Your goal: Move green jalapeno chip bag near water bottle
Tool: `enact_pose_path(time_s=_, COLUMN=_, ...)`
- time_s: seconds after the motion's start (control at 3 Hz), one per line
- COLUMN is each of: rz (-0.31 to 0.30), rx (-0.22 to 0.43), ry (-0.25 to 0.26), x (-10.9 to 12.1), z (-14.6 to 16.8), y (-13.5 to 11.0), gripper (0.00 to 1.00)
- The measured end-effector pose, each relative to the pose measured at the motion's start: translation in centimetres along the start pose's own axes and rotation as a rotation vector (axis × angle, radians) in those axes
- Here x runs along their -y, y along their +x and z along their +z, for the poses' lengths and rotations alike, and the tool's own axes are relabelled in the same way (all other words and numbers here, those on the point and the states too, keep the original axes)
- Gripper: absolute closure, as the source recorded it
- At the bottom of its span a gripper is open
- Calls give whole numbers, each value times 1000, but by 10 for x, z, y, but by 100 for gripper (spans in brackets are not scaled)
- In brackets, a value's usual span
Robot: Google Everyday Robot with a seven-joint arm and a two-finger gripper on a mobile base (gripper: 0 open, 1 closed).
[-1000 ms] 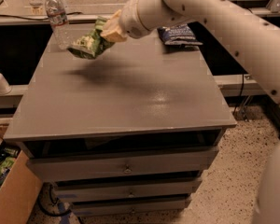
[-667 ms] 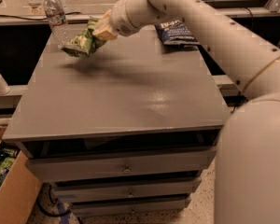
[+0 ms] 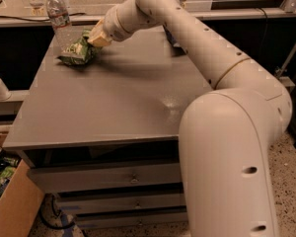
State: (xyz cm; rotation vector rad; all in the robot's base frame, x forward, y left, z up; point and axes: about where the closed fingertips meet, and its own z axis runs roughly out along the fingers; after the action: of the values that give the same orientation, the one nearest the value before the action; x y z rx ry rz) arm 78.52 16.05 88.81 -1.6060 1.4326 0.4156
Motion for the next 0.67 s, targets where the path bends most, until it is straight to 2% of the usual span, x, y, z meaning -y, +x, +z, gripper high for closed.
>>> enact_pose_path(time_s=0.33, rz=13, rx=-13, ry=-25, x=-1, z=15, y=8, gripper=82)
enact_pose_path(time_s=0.67, rz=25, rx=-26, ry=-47, x=-5, z=20, y=13, gripper=57)
